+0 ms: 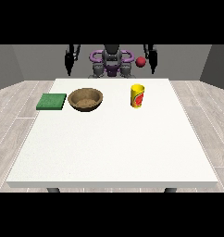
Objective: Pick the cup and pour the ball into the bowl, then pick the bowl and place it on the pad
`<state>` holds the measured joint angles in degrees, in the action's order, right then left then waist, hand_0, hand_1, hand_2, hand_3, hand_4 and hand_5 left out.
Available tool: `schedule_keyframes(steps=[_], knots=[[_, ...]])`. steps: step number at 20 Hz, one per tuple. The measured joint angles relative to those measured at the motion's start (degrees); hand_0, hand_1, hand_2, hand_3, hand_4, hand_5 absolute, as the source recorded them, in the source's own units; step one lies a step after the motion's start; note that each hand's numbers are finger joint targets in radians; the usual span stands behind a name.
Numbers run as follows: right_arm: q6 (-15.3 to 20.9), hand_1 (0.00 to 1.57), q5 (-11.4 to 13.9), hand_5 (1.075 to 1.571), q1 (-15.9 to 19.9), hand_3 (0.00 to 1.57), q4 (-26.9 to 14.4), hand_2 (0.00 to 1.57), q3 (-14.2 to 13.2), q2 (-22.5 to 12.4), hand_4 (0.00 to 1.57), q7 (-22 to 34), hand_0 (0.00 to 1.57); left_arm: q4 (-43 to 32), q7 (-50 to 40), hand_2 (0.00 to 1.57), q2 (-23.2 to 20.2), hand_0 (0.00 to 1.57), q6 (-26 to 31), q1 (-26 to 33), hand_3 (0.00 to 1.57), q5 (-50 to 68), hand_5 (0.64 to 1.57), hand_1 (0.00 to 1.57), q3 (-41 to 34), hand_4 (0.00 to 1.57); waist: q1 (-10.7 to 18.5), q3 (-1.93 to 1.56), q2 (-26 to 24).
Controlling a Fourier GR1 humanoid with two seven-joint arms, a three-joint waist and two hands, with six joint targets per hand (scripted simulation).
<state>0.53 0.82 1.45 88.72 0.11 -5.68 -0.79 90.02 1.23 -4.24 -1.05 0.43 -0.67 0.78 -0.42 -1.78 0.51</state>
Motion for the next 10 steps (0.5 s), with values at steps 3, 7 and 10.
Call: schedule_keyframes(steps=[3, 7, 10], knots=[[-0.13, 0.00, -0.18, 1.568, 0.26, 0.00, 1.96, 0.00, -0.17, -0.70, 0.00, 1.57, 0.00, 2.08, -1.49, 0.00, -0.85, 0.00, 0.27, -0.26, 0.00, 0.08, 1.524, 0.00, -0.09, 0.00, -0.19, 0.61, -5.42], [-0.66, 0.00, -1.89, 1.570, -1.35, 0.00, 3.73, 0.00, -0.82, -0.65, 0.00, 2.54, 0.00, 4.70, -2.57, 0.00, -0.56, 0.00, 1.07, 1.06, 0.00, 2.16, 1.531, 0.00, -0.05, 0.00, -0.24, 1.20, -11.97], [-1.36, 0.00, -5.12, 1.567, -3.44, 0.00, 3.56, 0.00, -3.06, -0.06, 0.00, 1.12, 0.00, 8.43, -3.08, 0.00, 1.90, 0.00, 0.34, 4.01, 0.00, 6.90, 1.525, 0.00, 3.98, 0.00, 0.94, 1.47, -14.92]])
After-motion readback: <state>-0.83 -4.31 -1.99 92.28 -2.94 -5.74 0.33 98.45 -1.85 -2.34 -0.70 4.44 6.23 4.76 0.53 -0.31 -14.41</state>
